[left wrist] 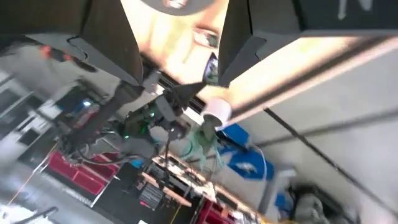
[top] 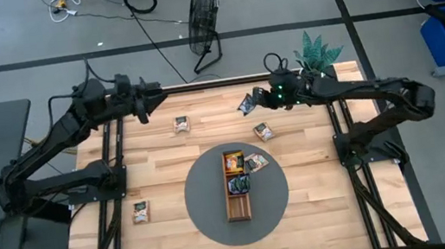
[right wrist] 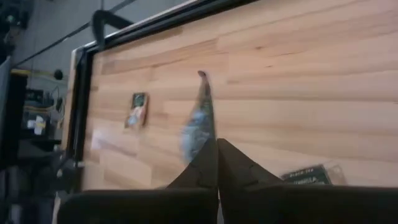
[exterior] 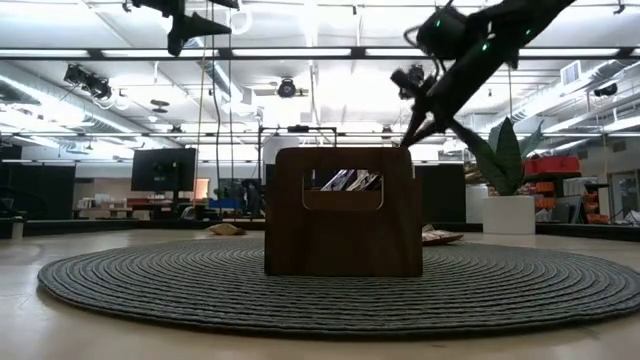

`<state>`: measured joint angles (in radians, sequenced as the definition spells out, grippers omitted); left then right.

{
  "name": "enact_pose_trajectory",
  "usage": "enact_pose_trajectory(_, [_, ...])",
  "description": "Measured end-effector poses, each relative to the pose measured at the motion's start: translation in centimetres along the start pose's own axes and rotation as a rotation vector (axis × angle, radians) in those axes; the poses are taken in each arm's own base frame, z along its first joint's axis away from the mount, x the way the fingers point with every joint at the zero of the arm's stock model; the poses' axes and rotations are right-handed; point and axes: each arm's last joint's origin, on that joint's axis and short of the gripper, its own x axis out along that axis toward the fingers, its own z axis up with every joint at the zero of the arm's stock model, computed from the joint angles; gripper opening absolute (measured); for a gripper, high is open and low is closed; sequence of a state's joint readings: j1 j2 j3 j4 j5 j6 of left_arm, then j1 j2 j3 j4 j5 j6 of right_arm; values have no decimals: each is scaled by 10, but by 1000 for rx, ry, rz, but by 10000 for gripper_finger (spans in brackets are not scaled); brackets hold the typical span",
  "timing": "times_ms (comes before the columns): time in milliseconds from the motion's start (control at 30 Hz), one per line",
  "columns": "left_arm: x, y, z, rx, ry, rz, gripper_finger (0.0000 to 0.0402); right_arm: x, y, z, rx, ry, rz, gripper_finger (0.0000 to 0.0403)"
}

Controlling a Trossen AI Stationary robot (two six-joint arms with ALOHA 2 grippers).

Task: Pick & Place Tea
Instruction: Put the purple tea bag into the middle section of the wooden organizer

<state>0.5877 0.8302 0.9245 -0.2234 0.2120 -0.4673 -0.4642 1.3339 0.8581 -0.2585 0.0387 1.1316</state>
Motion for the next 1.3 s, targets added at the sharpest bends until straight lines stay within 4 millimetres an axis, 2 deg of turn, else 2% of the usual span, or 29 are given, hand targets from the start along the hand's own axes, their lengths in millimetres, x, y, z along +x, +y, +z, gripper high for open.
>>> enact_pose_trajectory(200, [13,4,-5,-167,59,-8,213,-28,16,-17,-114,-30,92,0])
enact_pose_trajectory(433, [35,9,-16,-396,236,-107,213,-54,38,-33,-288,-36,221,0])
enact_pose_trajectory(567, [53,10,-25,-453,329,-134,213,-68,56,-35,-350,-50,289,0])
enact_pose_trajectory(733, [74,6,-35,-476,367,-168,213,-83,75,-31,-359,-84,354,0])
enact_pose_trajectory(1033, [115,-11,-50,-514,340,-313,213,-92,86,-34,-367,-75,422,0])
enact_pose_trajectory(1300, [140,-16,-68,-573,351,-336,213,-95,90,-42,-349,-46,461,0])
